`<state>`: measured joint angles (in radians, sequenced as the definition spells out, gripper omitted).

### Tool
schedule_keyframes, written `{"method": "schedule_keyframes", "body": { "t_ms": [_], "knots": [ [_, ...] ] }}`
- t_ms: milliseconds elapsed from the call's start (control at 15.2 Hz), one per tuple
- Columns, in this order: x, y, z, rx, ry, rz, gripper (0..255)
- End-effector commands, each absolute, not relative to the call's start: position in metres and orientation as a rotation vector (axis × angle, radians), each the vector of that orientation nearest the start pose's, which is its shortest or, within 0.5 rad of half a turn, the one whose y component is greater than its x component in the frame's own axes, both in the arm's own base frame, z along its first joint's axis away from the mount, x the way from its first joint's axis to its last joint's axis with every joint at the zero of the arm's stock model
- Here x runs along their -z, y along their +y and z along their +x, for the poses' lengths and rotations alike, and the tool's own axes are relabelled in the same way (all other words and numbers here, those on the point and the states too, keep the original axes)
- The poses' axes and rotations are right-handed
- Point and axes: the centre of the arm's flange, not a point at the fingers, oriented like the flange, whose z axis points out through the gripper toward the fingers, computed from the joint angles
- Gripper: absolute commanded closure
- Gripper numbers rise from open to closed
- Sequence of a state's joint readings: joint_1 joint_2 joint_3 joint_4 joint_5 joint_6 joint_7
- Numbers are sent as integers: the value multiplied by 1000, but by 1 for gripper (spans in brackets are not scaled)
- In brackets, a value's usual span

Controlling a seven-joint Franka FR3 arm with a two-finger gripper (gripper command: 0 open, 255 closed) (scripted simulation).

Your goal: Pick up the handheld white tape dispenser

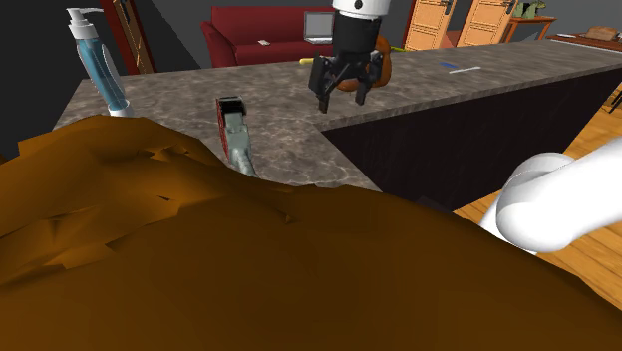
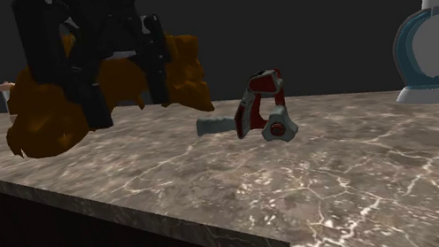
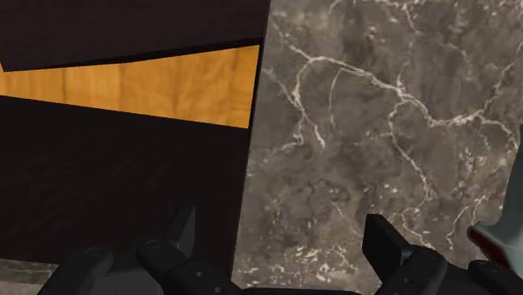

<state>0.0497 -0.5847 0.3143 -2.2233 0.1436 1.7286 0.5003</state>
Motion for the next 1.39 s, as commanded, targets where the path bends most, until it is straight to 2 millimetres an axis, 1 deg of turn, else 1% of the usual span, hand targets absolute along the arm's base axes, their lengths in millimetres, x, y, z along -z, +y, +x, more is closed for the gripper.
{"method": "schedule_keyframes", "body": {
  "t_ms": [0, 462, 924, 990, 1320],
  "knots": [
    [-580, 200, 356, 99, 356, -3117, 0],
    [-563, 287, 383, 40, 497, -3094, 0],
    [-547, 371, 418, -19, 636, -3064, 0],
    [-547, 373, 419, -21, 639, -3063, 0],
    [-520, 373, 419, -21, 639, -3063, 0]
  ]
}}
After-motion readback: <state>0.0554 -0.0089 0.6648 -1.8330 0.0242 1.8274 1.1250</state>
